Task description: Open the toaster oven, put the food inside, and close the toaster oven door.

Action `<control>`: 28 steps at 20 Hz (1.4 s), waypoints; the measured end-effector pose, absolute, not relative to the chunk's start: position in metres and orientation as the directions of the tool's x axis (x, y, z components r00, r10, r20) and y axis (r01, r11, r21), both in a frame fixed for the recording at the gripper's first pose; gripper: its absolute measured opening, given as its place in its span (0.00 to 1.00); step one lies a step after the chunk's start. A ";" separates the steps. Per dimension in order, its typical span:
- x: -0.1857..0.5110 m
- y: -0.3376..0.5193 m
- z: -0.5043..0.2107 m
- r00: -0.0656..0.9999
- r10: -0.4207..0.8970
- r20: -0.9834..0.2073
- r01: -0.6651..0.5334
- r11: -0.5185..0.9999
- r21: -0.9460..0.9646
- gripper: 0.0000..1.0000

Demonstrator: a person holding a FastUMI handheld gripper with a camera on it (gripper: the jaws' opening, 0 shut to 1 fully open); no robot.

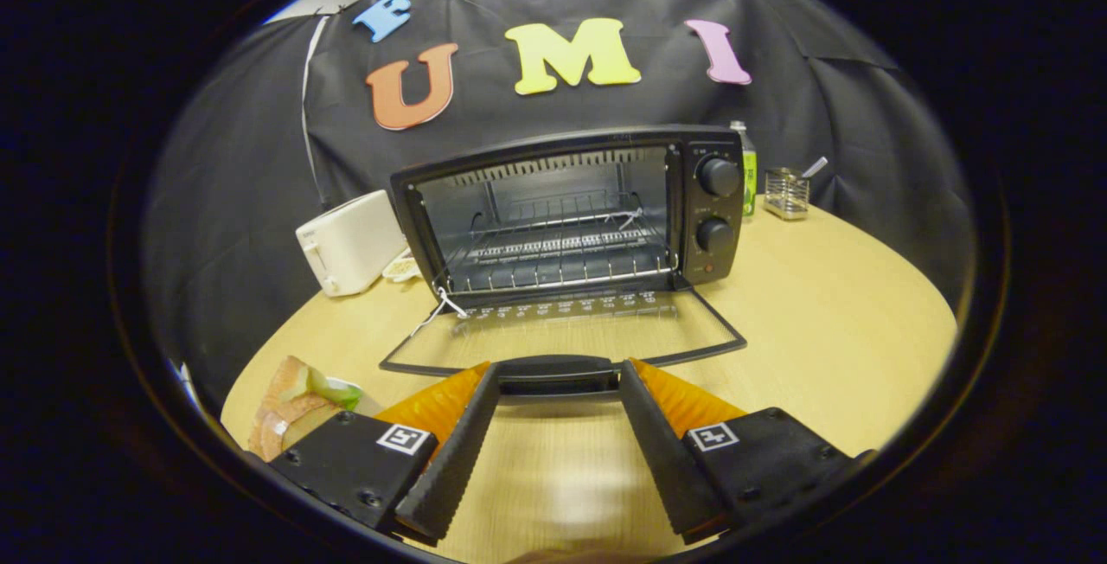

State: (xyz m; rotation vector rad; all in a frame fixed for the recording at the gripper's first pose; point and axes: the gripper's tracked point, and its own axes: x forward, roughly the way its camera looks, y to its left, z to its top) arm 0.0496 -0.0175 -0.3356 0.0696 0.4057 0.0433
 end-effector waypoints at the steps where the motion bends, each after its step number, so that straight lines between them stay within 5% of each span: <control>1: 0.050 -0.018 -0.341 0.910 0.059 -0.411 -0.023 0.996 0.091 0.94; 14: 0.022 -0.009 -0.292 0.875 0.202 -0.439 -0.105 0.966 0.235 0.93; 28: -0.051 0.113 -0.292 0.451 0.531 -0.717 -0.342 0.845 0.410 0.93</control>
